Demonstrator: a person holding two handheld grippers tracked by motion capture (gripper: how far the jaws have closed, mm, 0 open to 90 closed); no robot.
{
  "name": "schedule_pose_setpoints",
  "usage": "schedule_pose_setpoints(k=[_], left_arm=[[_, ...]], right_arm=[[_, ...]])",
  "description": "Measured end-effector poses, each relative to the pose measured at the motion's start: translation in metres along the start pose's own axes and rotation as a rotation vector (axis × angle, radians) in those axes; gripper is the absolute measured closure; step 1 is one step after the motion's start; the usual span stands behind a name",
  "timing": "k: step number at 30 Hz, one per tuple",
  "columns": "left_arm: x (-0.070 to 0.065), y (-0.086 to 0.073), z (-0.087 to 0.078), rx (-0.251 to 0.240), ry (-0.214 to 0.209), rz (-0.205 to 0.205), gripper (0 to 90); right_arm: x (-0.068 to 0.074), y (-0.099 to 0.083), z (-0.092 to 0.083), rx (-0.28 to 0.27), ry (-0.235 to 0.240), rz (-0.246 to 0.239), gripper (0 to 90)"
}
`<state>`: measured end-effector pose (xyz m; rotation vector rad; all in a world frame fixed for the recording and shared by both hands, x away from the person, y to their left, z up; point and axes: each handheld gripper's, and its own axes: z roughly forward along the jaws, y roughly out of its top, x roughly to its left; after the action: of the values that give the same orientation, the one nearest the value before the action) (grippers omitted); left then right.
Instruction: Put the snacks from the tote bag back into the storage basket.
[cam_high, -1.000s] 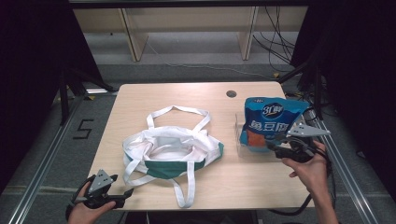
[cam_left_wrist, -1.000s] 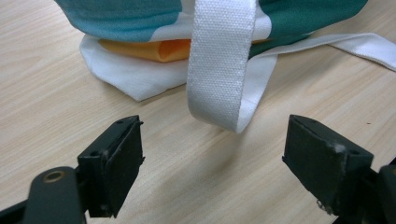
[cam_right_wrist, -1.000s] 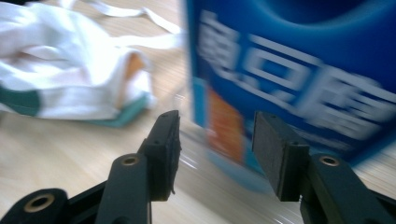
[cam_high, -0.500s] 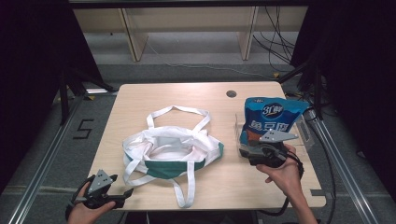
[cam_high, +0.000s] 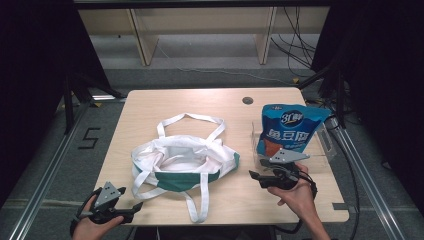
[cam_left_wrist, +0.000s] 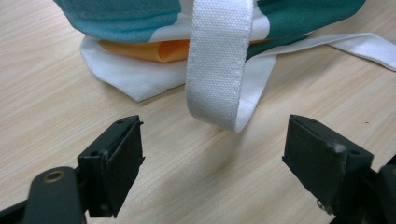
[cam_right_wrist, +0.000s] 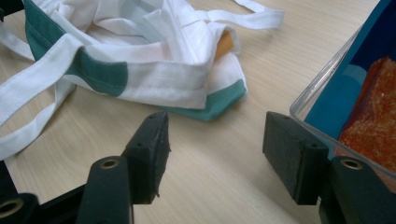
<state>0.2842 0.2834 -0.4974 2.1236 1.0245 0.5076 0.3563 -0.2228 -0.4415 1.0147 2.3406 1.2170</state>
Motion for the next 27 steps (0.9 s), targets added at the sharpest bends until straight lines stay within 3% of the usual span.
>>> schedule_pose_setpoints(k=[6,7,8,10,11,12,14,15,16,19,21,22,24,25,26,27], left_arm=[[0.0,0.0,-0.001,0.013,0.008,0.015,18.9],[-0.002,0.0,0.001,-0.013,0.012,-0.022,18.8],[0.0,0.0,-0.001,0.009,0.01,0.005,18.9],[0.0,0.0,-0.001,0.012,0.004,0.013,18.8],[-0.003,0.0,0.001,-0.025,0.003,-0.029,18.8],[-0.004,0.0,0.002,-0.026,0.001,-0.049,18.8],[-0.002,0.0,0.0,0.002,-0.002,-0.026,18.8],[-0.003,0.0,0.001,-0.007,0.0,-0.032,18.8],[-0.004,0.0,0.002,-0.022,0.002,-0.05,18.8],[-0.004,0.0,0.002,-0.021,0.002,-0.05,18.8],[-0.002,0.0,0.0,-0.002,0.002,-0.005,18.8],[-0.002,0.0,0.0,-0.002,0.0,-0.005,18.8],[-0.003,0.0,0.001,-0.018,0.002,-0.03,18.8],[-0.002,0.001,0.0,0.004,-0.001,-0.007,18.8],[-0.004,0.0,0.001,-0.017,0.005,-0.029,18.8],[-0.002,0.001,0.0,0.001,0.0,-0.012,18.8]], right_arm=[[0.002,-0.004,-0.001,0.006,0.0,0.011,39.4],[0.002,-0.006,0.0,-0.003,0.016,0.019,39.1],[0.003,-0.007,0.0,-0.015,0.003,0.012,38.9],[0.004,-0.009,0.001,-0.007,0.031,0.02,37.6],[0.006,-0.01,0.0,0.003,0.027,0.045,37.5],[0.005,-0.012,0.0,-0.006,0.026,0.029,37.1],[0.005,-0.015,0.001,-0.004,0.033,0.016,36.4],[0.007,-0.017,0.001,-0.003,0.023,0.033,36.1],[0.006,-0.018,0.002,-0.001,0.031,0.022,35.7],[0.007,-0.022,0.003,0.012,0.038,0.004,35.6],[0.008,-0.025,0.004,0.019,0.05,0.009,35.3],[0.008,-0.026,0.003,0.018,0.026,-0.004,35.0],[0.011,-0.028,0.002,0.04,0.039,0.027,34.6],[0.012,-0.03,0.003,0.026,0.046,0.035,34.5],[0.009,-0.031,0.004,0.031,0.065,0.017,34.3],[0.011,-0.032,0.003,0.034,0.049,0.03,34.2]])
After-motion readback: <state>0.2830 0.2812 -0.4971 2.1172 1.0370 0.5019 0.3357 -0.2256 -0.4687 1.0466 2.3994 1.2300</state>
